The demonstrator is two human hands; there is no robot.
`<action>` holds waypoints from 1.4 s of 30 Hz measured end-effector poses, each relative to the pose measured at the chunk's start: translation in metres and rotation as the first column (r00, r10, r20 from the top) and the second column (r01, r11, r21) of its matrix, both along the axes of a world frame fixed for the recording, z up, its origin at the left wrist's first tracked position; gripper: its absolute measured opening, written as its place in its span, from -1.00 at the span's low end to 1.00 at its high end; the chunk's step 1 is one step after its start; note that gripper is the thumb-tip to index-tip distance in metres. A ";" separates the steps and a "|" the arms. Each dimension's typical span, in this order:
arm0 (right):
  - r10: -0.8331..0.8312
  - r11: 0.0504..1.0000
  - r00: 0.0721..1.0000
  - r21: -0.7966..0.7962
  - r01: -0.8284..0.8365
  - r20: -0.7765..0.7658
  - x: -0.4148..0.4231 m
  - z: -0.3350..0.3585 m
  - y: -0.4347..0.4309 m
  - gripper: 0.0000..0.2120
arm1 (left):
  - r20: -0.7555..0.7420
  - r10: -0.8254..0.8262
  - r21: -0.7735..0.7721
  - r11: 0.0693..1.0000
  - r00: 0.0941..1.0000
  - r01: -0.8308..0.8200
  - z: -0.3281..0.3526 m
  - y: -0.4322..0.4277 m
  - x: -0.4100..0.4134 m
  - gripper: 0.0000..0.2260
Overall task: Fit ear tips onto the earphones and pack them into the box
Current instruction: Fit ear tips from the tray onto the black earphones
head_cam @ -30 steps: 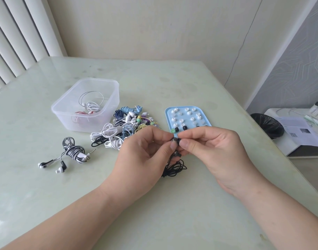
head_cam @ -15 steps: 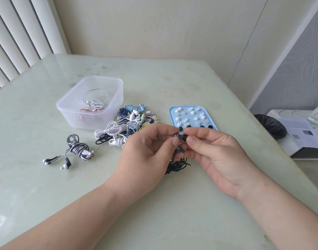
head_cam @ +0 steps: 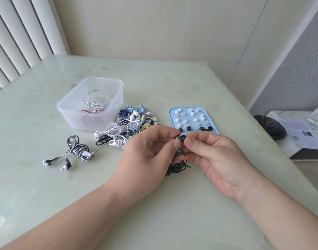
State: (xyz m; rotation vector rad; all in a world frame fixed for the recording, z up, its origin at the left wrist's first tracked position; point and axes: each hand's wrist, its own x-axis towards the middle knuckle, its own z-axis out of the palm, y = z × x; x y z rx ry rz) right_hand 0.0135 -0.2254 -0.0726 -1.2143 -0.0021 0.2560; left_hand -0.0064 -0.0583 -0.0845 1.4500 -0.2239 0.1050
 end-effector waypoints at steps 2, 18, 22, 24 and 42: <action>0.038 0.999 0.999 -0.007 -0.039 -0.003 0.000 0.001 -0.001 -0.88 | 0.008 0.004 0.006 1.000 1.000 -0.004 -0.001 0.000 0.000 -0.91; 0.059 0.993 0.997 -0.101 -0.053 0.054 0.001 -0.002 -0.002 -0.85 | -0.038 0.018 0.030 0.999 0.999 -0.017 -0.002 0.000 0.001 -0.94; 0.016 0.992 0.995 -0.128 -0.003 0.101 0.000 -0.005 0.002 -0.82 | -0.055 0.033 0.021 0.999 0.998 -0.032 -0.001 -0.001 0.000 -0.96; -0.017 0.991 0.992 -0.132 0.034 0.128 -0.001 -0.008 0.004 -0.81 | -0.071 0.040 0.005 0.999 0.997 -0.040 0.000 -0.001 0.001 -0.97; -0.112 0.965 0.965 -0.207 0.163 0.237 -0.004 -0.007 0.005 -0.95 | -0.051 0.048 -0.020 0.999 0.998 -0.049 -0.002 0.000 0.001 -0.94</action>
